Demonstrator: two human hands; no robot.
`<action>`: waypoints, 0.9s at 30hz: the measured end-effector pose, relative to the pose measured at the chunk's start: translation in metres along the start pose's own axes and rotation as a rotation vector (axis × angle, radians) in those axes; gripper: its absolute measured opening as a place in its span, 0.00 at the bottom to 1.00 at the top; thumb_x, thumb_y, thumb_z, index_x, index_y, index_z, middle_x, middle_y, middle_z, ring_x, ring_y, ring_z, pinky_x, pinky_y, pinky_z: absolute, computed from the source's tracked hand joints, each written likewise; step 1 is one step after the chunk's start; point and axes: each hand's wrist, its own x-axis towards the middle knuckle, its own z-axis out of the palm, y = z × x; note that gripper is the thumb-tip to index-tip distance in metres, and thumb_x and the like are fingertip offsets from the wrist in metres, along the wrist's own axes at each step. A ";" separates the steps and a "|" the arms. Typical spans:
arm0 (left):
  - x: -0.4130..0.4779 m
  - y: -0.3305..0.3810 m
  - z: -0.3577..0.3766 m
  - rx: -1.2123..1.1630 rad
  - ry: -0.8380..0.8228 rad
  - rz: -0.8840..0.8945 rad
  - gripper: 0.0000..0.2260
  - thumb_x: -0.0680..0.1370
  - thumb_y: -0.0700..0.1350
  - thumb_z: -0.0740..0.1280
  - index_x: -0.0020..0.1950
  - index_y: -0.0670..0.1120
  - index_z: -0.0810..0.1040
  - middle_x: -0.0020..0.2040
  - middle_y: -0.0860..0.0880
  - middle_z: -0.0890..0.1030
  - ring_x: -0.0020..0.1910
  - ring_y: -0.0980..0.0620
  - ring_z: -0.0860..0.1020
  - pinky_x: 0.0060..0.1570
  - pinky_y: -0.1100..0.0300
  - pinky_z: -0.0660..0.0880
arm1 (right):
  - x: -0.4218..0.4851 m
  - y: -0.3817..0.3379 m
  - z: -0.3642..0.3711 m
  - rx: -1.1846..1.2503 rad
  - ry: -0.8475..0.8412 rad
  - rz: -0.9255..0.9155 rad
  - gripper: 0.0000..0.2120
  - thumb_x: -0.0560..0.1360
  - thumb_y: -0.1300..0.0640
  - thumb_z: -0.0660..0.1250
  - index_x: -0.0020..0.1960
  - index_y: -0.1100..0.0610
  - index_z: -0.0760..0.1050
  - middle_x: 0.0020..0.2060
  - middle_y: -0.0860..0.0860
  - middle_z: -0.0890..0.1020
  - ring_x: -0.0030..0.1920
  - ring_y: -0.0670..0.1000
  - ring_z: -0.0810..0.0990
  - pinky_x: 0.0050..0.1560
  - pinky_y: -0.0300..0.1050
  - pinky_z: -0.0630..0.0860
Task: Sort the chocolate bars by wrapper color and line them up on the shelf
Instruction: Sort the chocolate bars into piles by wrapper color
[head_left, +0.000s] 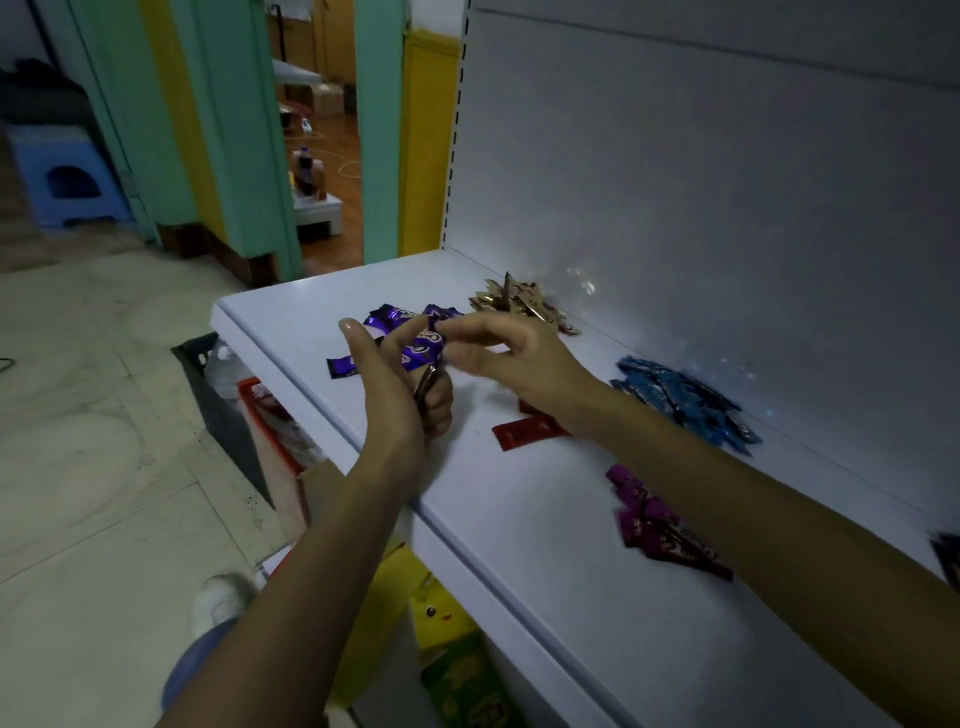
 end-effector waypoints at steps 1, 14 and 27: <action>-0.001 0.001 -0.001 0.001 -0.014 -0.007 0.35 0.77 0.68 0.37 0.66 0.51 0.73 0.24 0.50 0.60 0.23 0.55 0.56 0.26 0.62 0.52 | -0.005 -0.003 0.004 0.001 -0.076 -0.020 0.12 0.74 0.58 0.70 0.57 0.50 0.77 0.51 0.44 0.80 0.52 0.37 0.78 0.53 0.33 0.75; 0.006 -0.005 -0.006 -0.090 0.157 0.170 0.25 0.81 0.60 0.40 0.60 0.51 0.72 0.46 0.48 0.80 0.44 0.53 0.79 0.43 0.62 0.74 | 0.028 0.014 -0.008 0.308 0.295 0.259 0.03 0.76 0.60 0.68 0.49 0.57 0.80 0.39 0.50 0.82 0.33 0.42 0.80 0.33 0.34 0.73; 0.018 -0.005 -0.011 -0.187 0.258 0.114 0.21 0.83 0.58 0.44 0.62 0.50 0.71 0.57 0.51 0.78 0.59 0.52 0.76 0.59 0.58 0.71 | 0.078 0.044 0.027 -0.637 0.314 -0.016 0.07 0.73 0.50 0.71 0.48 0.50 0.83 0.42 0.46 0.84 0.46 0.47 0.79 0.44 0.45 0.76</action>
